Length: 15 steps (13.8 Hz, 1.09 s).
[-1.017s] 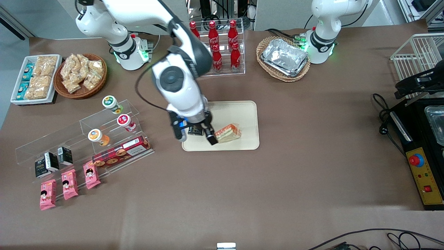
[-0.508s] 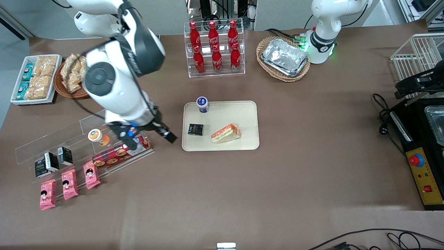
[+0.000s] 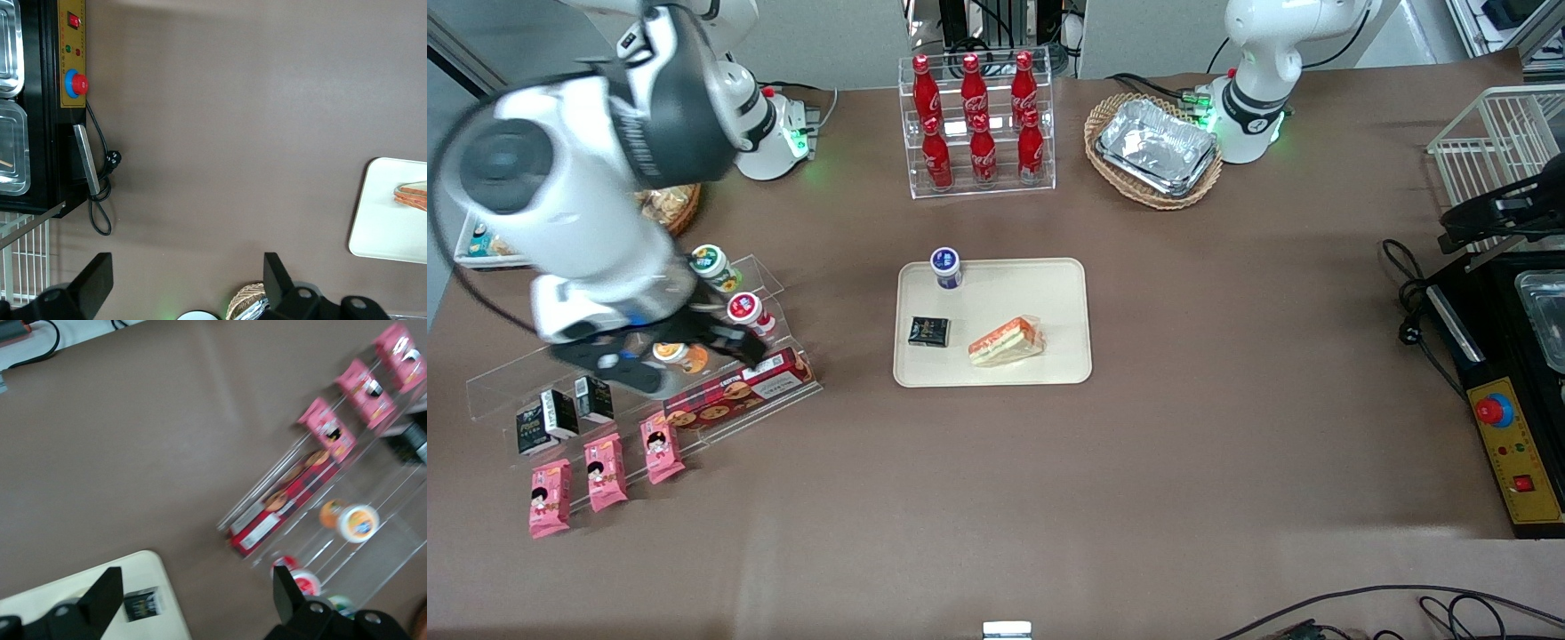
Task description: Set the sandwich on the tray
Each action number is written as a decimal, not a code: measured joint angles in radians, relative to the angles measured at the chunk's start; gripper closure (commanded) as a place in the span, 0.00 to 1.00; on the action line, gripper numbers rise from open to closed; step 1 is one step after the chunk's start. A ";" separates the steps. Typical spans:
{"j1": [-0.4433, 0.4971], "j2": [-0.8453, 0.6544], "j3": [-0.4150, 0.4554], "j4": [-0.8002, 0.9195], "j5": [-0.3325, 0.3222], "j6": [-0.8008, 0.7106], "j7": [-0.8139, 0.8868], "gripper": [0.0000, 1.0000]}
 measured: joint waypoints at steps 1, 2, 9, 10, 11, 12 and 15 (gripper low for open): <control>-0.012 -0.012 -0.029 0.000 0.000 -0.013 -0.076 0.00; -0.039 -0.025 -0.042 0.000 -0.002 -0.025 -0.149 0.00; -0.634 -0.083 0.354 -0.001 -0.054 -0.044 -0.491 0.00; -0.733 -0.093 0.459 -0.001 -0.073 -0.044 -0.493 0.00; -0.802 -0.105 0.537 -0.001 -0.084 -0.044 -0.493 0.00; -0.833 -0.117 0.573 -0.001 -0.088 -0.044 -0.492 0.00; -0.851 -0.154 0.585 -0.012 -0.089 -0.044 -0.492 0.00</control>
